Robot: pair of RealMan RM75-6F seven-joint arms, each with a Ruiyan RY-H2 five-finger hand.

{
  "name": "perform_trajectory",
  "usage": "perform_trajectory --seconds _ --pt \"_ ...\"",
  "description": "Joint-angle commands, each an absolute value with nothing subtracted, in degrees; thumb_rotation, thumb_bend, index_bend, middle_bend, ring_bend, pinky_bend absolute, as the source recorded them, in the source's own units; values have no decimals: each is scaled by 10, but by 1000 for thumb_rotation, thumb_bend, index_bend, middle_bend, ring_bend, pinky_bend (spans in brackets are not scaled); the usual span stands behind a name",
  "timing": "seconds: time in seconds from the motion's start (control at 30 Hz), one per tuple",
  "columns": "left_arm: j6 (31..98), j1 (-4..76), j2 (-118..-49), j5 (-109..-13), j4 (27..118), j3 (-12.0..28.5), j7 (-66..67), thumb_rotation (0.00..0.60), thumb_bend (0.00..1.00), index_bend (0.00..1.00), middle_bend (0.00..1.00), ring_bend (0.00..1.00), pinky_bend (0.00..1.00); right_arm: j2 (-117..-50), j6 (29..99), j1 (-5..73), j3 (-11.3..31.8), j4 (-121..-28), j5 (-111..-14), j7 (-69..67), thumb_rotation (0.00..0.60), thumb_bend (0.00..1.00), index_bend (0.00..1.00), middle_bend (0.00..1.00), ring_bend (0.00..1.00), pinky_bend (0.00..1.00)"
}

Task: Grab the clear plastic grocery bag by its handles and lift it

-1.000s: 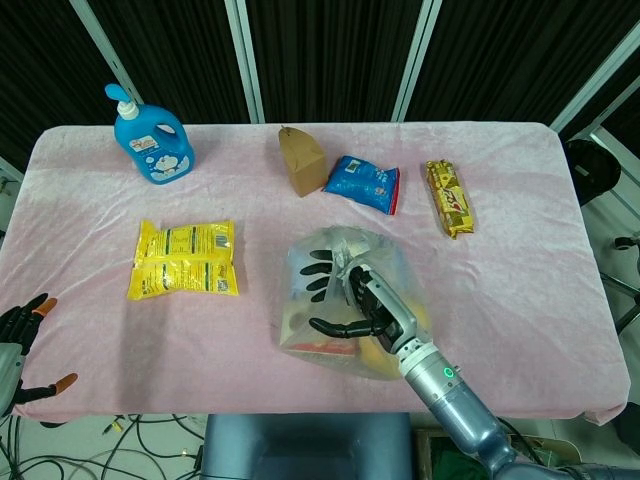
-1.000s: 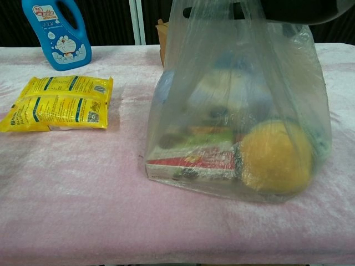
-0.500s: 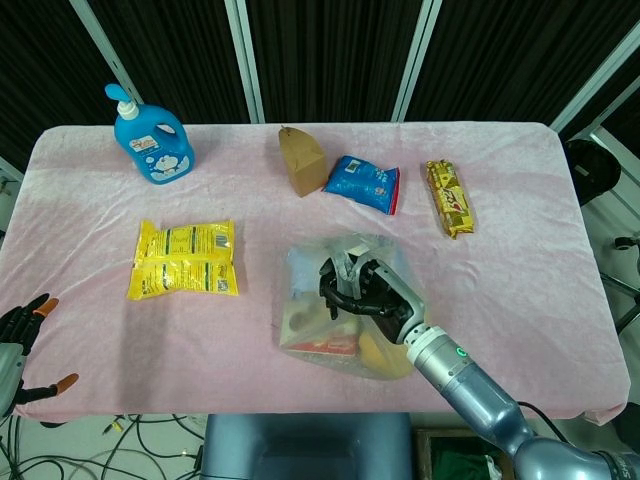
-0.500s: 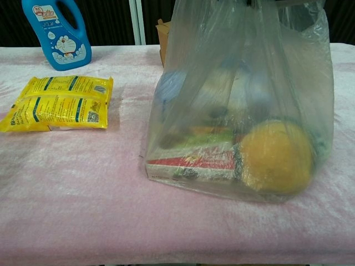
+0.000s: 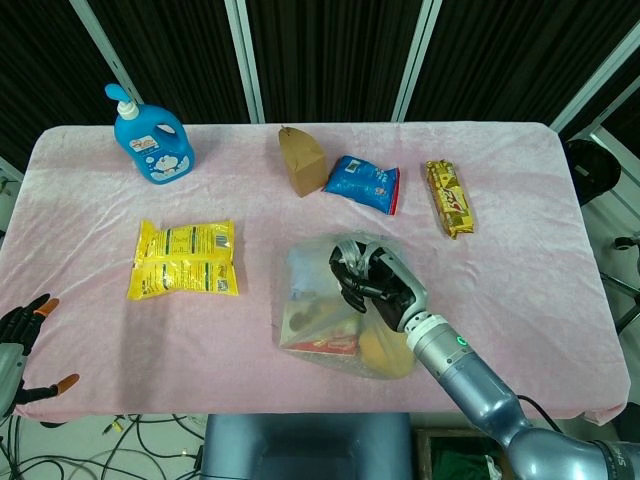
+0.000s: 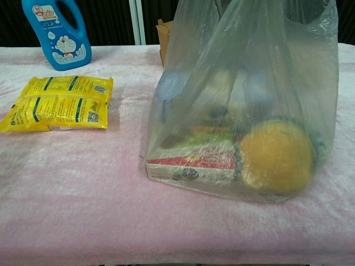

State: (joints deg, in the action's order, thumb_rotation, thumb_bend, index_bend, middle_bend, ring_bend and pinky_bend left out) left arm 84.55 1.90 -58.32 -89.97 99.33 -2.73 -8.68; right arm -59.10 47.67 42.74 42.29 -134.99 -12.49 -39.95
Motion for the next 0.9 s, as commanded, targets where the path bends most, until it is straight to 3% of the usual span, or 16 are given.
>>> perform_trajectory --seconds 0.03,0.9 --pt "846 19 -583 -900 994 -27 -87 600 62 10 0 35 30 -583 491 458 430 -1348 -95 -388 600 1000 836 851 874 905" --pt "846 19 -583 -899 994 -27 -89 600 62 12 0 35 30 -582 577 737 517 -1180 156 -260 600 1000 852 850 868 906"
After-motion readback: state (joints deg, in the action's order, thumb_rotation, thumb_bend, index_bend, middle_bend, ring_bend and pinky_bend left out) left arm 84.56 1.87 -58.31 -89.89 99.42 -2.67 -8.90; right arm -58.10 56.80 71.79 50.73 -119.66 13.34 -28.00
